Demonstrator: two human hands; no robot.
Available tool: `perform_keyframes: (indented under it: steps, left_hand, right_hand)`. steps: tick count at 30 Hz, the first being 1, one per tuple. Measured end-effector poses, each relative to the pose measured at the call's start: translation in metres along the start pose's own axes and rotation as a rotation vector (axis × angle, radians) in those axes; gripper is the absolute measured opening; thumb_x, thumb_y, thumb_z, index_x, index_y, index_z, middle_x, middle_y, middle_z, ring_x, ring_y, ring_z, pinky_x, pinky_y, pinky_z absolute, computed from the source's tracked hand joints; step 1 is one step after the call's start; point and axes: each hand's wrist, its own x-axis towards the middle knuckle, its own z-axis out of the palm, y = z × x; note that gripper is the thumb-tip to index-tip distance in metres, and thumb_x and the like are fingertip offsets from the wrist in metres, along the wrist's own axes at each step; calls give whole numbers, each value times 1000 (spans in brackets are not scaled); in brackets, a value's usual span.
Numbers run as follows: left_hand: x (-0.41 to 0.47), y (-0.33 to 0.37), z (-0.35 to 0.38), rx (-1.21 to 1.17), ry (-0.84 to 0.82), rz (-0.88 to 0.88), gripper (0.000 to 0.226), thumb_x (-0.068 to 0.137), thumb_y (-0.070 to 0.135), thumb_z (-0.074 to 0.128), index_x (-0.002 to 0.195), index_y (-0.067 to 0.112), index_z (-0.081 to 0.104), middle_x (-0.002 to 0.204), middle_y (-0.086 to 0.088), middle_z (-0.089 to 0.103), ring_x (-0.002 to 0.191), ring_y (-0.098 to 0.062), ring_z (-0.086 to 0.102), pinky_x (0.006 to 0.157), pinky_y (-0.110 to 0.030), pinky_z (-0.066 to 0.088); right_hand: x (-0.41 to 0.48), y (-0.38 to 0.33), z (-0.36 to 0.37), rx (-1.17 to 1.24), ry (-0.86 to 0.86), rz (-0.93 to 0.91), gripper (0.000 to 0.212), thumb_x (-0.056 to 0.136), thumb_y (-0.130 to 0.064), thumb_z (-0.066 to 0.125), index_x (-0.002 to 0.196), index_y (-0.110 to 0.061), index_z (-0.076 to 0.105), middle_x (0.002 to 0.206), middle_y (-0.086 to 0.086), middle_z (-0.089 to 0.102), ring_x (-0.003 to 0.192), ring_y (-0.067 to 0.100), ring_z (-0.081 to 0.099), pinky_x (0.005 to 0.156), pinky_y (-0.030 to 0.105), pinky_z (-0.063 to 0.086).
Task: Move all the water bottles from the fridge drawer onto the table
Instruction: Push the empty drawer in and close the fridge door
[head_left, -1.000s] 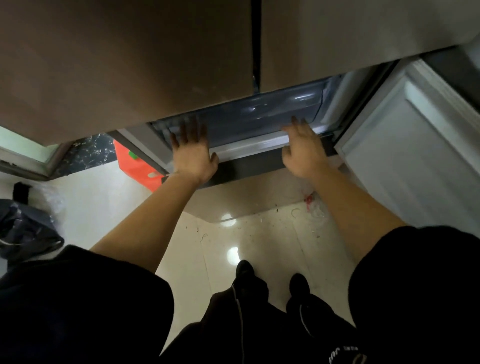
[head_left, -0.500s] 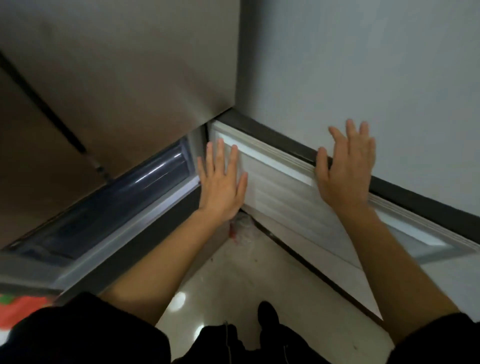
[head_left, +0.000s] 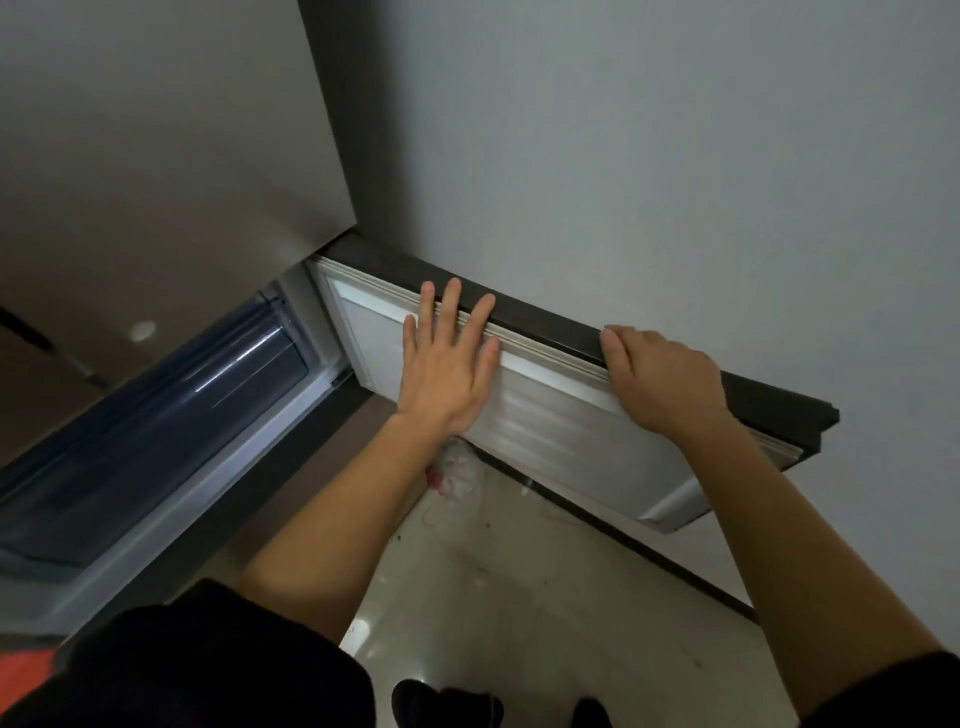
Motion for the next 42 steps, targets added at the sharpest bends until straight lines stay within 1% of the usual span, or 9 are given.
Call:
perform_keyframes:
  steps: [7, 13, 17, 24, 26, 29, 32, 35, 42]
  left_hand:
    - [-39, 45, -3, -348, 51, -300, 58, 104, 55, 19, 157, 34, 14, 166, 8, -12, 152, -14, -13, 124, -45, 1]
    - [-111, 82, -13, -717, 114, -513, 67, 100, 63, 13, 158, 32, 2, 165, 11, -9, 151, -6, -7, 125, -46, 4]
    - [-173, 86, -38, -897, 119, -628, 69, 94, 74, 11, 155, 42, 19, 162, 12, 25, 148, -7, 25, 122, -48, 23]
    - [-260, 62, -115, -937, 58, -785, 50, 101, 60, 10, 121, 54, 55, 115, 31, 66, 112, 10, 59, 94, -14, 45]
    - [-282, 46, -138, -856, 55, -879, 45, 99, 64, 14, 118, 56, 53, 114, 37, 63, 112, 11, 59, 90, -8, 41]
    - [-317, 9, -158, -452, -8, -930, 70, 88, 79, 31, 147, 44, 36, 148, 15, 45, 135, -13, 46, 108, -26, 34]
    - [-343, -23, -172, -18, -105, -916, 101, 76, 87, 46, 157, 33, 18, 153, 5, 42, 131, -20, 50, 106, -37, 45]
    - [-361, -63, -177, 226, -12, -911, 100, 79, 82, 48, 157, 32, 13, 156, 5, 36, 134, -22, 44, 104, -39, 45]
    - [-367, -148, -172, 613, 262, -852, 68, 94, 65, 40, 145, 20, 50, 148, -7, 51, 137, -32, 45, 112, -51, 35]
  right_hand:
    - [-18, 9, -16, 243, -315, -209, 58, 104, -55, 16, 155, -30, 27, 157, 1, 39, 138, 27, 43, 112, 43, 33]
    - [-42, -8, 1, 489, -660, -458, 65, 105, -54, 21, 159, -27, -3, 167, -1, -5, 153, 13, 0, 124, 31, 2]
    - [-71, -47, 18, 743, -759, -479, 72, 104, -52, 27, 156, -24, -14, 166, -5, -6, 152, 11, 1, 122, 27, 4]
    - [-128, -147, 53, 880, -748, -434, 75, 104, -48, 30, 155, -23, -20, 167, 2, -5, 153, 23, 8, 122, 37, 10]
    - [-141, -180, 56, 877, -724, -420, 78, 104, -48, 31, 155, -22, -23, 167, 4, -9, 153, 27, 9, 122, 42, 11]
    - [-157, -230, 61, 922, -669, -348, 81, 104, -45, 34, 154, -20, -23, 166, 7, -11, 153, 28, 7, 121, 39, 11]
    - [-172, -280, 66, 988, -588, -276, 82, 104, -44, 36, 155, -15, -22, 166, 9, -12, 153, 28, 7, 119, 37, 14]
    - [-177, -327, 71, 1044, -555, -225, 85, 103, -46, 38, 155, -16, -22, 165, 10, -17, 153, 29, 6, 119, 38, 16]
    - [-160, -396, 81, 1096, -540, -160, 103, 94, -58, 52, 152, -30, -27, 163, 8, -24, 151, 35, 12, 118, 44, 20]
